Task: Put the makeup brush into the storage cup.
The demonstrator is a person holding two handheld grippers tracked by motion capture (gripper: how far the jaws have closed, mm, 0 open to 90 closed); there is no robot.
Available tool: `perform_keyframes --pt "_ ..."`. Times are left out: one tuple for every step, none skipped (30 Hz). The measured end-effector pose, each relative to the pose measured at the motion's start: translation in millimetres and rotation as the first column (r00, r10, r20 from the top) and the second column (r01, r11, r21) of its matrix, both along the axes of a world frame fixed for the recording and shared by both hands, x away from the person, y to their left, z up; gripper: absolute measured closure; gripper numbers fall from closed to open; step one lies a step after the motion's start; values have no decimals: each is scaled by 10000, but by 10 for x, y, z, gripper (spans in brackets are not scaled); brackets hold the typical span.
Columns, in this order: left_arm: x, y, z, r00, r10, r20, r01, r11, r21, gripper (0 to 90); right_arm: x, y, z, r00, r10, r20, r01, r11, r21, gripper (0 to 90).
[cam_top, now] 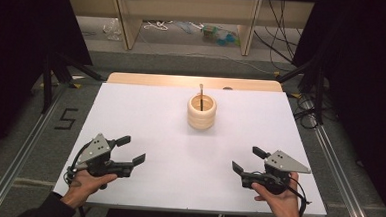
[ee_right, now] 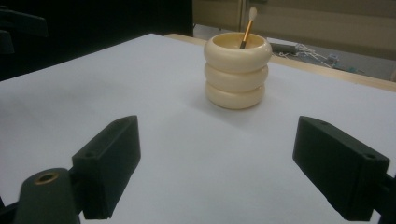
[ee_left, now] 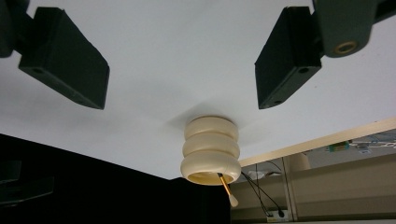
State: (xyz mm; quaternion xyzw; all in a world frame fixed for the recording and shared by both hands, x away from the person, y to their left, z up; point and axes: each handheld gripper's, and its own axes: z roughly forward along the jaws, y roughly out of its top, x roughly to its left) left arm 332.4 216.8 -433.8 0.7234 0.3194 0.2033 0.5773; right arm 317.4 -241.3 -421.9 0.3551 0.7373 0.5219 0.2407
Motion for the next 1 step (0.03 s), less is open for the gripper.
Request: perform_keyframes --pt "0 0 0 10000 2 1 -2 10000 5 174 0 1 1 10000 12 -2 -12 10000 2 160"
